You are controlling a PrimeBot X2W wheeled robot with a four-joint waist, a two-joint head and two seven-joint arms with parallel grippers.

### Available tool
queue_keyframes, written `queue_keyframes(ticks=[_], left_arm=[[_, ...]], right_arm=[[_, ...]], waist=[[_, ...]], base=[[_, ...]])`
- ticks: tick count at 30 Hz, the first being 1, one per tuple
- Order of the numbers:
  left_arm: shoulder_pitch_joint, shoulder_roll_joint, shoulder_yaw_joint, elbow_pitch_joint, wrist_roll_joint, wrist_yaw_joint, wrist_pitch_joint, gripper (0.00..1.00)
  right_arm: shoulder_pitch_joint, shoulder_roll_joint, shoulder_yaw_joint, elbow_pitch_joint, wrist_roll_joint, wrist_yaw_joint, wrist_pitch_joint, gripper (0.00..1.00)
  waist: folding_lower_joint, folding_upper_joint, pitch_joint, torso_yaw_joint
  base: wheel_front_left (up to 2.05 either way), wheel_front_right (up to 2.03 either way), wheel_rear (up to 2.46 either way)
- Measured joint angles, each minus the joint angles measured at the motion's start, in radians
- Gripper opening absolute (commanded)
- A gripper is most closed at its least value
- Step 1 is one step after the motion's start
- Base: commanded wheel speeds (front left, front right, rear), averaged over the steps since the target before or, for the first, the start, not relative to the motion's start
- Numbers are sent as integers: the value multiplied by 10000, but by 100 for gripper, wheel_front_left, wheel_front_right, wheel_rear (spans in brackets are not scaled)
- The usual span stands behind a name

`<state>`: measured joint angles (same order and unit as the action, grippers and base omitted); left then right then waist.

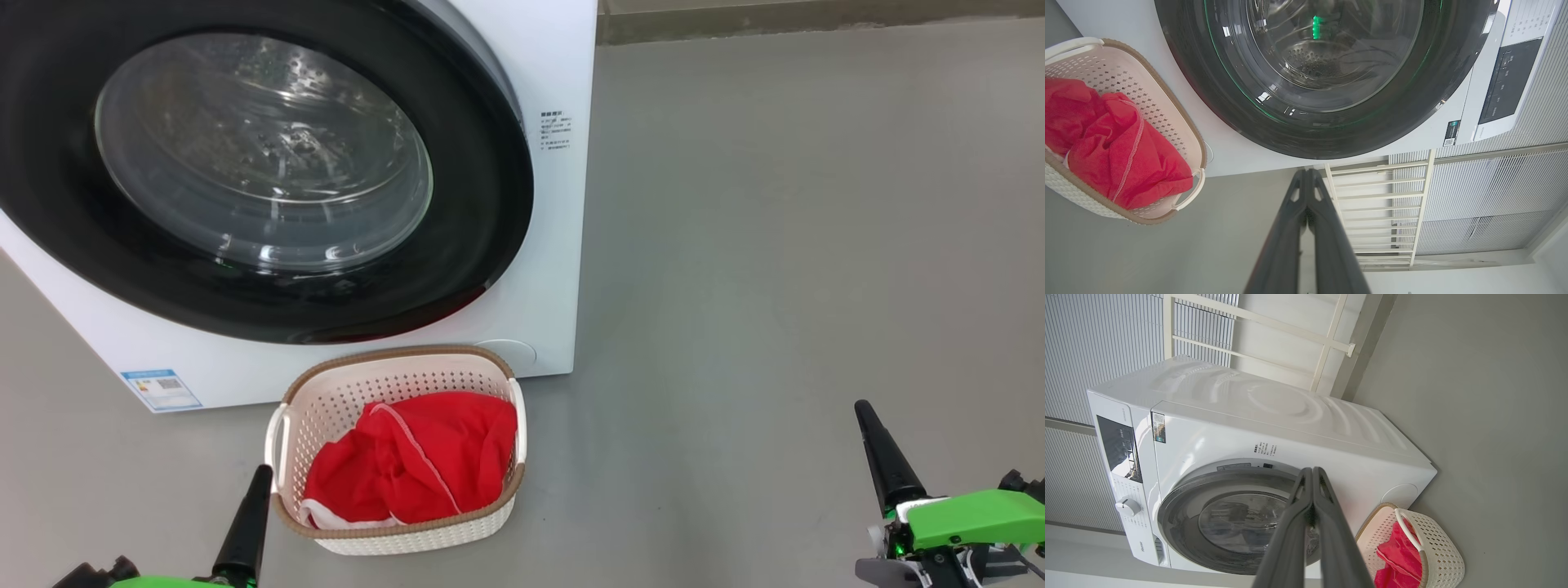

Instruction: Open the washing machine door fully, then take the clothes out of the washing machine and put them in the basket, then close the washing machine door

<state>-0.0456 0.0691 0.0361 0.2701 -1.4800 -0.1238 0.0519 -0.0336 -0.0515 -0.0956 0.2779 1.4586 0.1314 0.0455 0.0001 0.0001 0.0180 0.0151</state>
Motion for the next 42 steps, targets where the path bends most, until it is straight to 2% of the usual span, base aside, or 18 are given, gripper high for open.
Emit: queue_keyframes(ticks=[17, 42], left_arm=[[-202, -167, 242, -8, -1325, 0, 435, 0], [-202, -201, 290, -8, -1409, 0, 447, 0]], right_arm=[[-249, -17, -134, -42, 1639, -2, 443, 0], [-299, -12, -184, -44, 1639, -2, 487, 0]], waist=[[0, 0, -149, -152], [0, 0, -148, -151]], base=[[0, 0, 0], [0, 0, 0]])
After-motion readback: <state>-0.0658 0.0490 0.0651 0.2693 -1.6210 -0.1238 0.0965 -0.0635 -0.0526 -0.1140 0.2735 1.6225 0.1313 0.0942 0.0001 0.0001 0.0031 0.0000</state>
